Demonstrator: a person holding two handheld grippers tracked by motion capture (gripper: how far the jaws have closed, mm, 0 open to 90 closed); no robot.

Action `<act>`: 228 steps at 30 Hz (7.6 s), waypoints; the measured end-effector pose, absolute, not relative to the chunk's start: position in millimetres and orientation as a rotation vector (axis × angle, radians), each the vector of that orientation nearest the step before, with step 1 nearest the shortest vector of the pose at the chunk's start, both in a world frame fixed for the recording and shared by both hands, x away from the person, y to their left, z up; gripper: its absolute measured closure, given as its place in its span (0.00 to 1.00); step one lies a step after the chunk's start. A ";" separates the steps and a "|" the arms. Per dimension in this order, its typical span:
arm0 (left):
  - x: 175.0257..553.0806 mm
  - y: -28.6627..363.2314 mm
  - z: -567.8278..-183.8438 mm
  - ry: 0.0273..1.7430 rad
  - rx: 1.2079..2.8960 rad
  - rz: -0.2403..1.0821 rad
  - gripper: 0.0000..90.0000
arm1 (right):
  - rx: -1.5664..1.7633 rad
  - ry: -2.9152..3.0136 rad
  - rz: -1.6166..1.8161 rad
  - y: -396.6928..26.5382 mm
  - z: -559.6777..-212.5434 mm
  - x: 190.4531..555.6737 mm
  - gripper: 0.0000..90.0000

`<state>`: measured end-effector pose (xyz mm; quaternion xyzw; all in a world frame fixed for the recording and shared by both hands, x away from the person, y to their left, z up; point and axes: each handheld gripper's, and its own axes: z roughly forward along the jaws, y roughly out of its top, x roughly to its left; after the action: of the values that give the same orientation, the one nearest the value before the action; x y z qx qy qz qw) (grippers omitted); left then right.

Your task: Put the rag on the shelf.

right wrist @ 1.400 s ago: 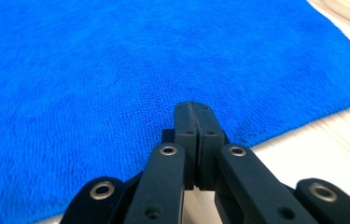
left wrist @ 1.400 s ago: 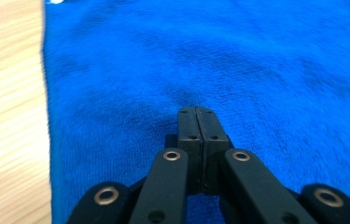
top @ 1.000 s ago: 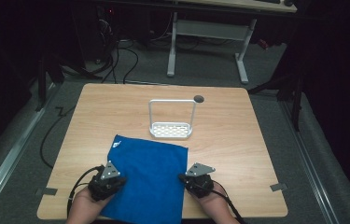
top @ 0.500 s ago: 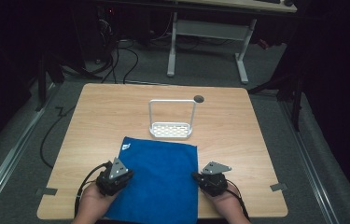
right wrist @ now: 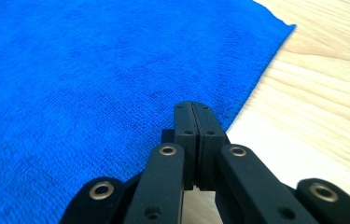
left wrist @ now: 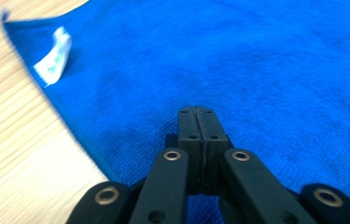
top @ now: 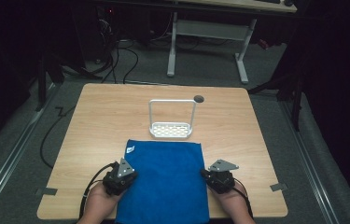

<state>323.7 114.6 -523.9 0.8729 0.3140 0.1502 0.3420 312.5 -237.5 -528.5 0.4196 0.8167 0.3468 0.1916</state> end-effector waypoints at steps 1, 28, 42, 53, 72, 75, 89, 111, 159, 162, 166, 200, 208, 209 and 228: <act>323.7 114.6 -523.9 0.816 2.270 0.391 1.00 | 1.178 2.293 0.974 -237.5 -528.5 312.5 1.00; 369.8 139.1 -518.1 1.066 2.017 0.517 0.64 | 1.216 2.146 1.033 -260.7 -518.8 316.8 0.69; 415.9 126.5 -525.8 1.133 1.999 0.436 0.62 | 1.170 2.161 1.020 -263.7 -516.5 316.9 0.54; 428.8 131.2 -529.9 1.175 1.986 0.411 0.70 | 1.172 2.115 1.025 -257.2 -515.7 328.7 0.52; 432.5 133.7 -533.5 1.160 1.990 0.374 0.83 | 1.434 2.131 0.978 -251.3 -511.6 400.6 0.58; 432.3 133.4 -533.5 1.156 1.994 0.375 0.84 | 1.472 2.131 0.989 -249.9 -515.1 411.2 0.58; 431.4 132.6 -533.7 1.143 2.003 0.371 0.88 | 1.442 2.139 0.862 -238.6 -524.9 423.8 0.67; 416.8 122.1 -522.7 1.036 1.989 0.438 0.98 | 1.295 2.059 1.150 -238.4 -508.5 390.2 0.98; 349.9 142.0 -380.7 0.771 1.564 0.741 0.99 | 0.958 1.630 1.518 -258.2 -375.5 313.7 0.98; 352.5 143.7 -370.4 0.760 1.540 0.757 0.99 | 0.945 1.613 1.517 -256.9 -367.6 315.7 0.98; 356.6 144.1 -361.6 0.748 1.526 0.777 0.99 | 0.929 1.595 1.513 -253.0 -359.8 318.6 0.98; 406.0 136.6 -315.9 0.711 1.585 0.871 0.99 | 0.939 1.547 1.477 -258.1 -321.3 357.9 0.99; 432.7 139.4 -304.3 0.723 1.607 0.895 0.99 | 0.948 1.548 1.465 -250.8 -309.5 380.3 0.99; 436.1 138.8 -303.6 0.719 1.608 0.907 0.99 | 0.949 1.544 1.463 -250.4 -307.9 382.1 0.98; 495.4 124.6 -284.3 0.753 1.623 0.960 0.99 | 1.021 1.547 1.373 -248.7 -293.6 444.8 0.98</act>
<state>495.4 124.6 -284.3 0.6789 0.3152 0.4019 0.5275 444.8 -248.7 -293.6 0.4046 0.6132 0.5440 0.4054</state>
